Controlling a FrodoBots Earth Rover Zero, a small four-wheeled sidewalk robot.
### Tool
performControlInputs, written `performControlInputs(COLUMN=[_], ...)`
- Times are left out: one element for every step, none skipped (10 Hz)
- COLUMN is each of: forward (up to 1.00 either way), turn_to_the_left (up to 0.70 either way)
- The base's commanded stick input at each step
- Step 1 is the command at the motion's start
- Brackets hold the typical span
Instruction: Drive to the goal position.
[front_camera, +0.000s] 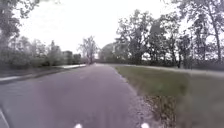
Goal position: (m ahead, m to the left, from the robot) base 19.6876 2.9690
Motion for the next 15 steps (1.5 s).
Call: performControlInputs(forward=[1.00,1.00,1.00,1.00,1.00,1.00,1.00,1.00,1.00,1.00,1.00,1.00,1.00,1.00,1.00], turn_to_the_left=[0.00,0.00,0.00,0.00,0.00,0.00,0.00,0.00,0.00,0.00,0.00,0.00,0.00,0.00,0.00])
